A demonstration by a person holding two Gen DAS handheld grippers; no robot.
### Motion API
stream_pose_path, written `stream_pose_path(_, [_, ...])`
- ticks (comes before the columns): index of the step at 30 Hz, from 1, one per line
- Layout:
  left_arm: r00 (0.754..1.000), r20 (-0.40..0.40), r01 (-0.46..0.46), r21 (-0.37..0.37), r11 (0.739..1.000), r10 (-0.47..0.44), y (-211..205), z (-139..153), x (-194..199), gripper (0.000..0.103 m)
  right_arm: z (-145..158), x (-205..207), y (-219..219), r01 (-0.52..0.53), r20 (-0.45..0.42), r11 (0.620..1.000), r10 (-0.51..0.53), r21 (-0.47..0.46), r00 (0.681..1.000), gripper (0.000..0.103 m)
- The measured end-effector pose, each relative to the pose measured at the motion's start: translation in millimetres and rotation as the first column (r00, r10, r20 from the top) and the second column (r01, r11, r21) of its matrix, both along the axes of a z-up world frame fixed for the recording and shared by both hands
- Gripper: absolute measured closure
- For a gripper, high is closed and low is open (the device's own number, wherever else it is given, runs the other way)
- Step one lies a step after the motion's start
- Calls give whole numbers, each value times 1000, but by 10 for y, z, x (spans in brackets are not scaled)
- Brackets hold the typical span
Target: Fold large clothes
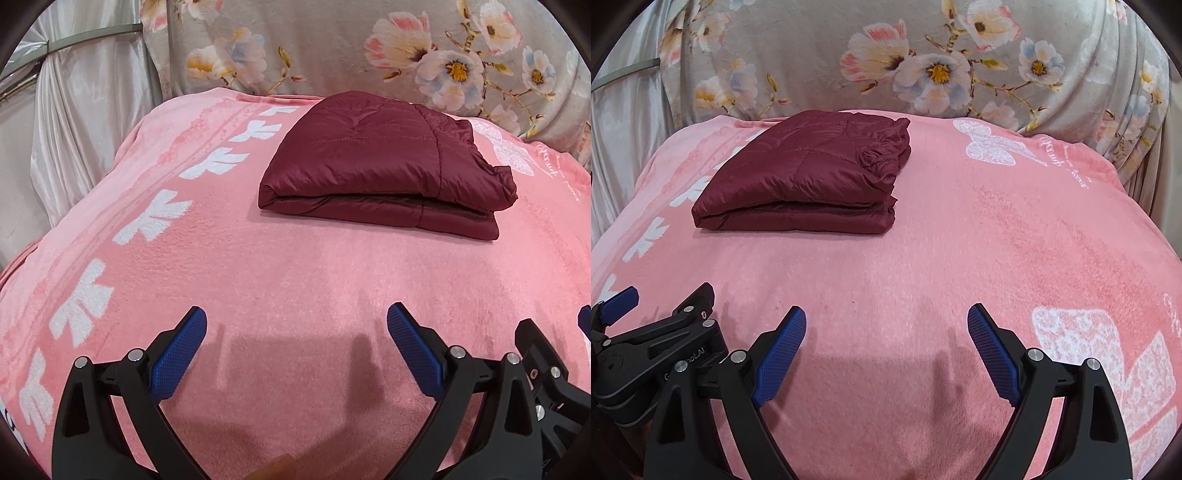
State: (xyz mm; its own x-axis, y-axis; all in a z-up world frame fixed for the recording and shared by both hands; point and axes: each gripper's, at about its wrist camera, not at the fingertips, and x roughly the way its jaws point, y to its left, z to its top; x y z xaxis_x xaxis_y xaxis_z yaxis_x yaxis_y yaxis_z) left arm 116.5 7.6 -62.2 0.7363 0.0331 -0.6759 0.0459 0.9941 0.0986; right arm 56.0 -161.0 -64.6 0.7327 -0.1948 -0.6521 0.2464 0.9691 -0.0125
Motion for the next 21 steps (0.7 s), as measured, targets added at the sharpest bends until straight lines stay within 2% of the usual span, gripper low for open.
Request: stream_pose_path(21, [1000,15,-1,-1,1000,1,6,18,-28,11,9,-22,9,9,4,1000,-9,-22,1000,16])
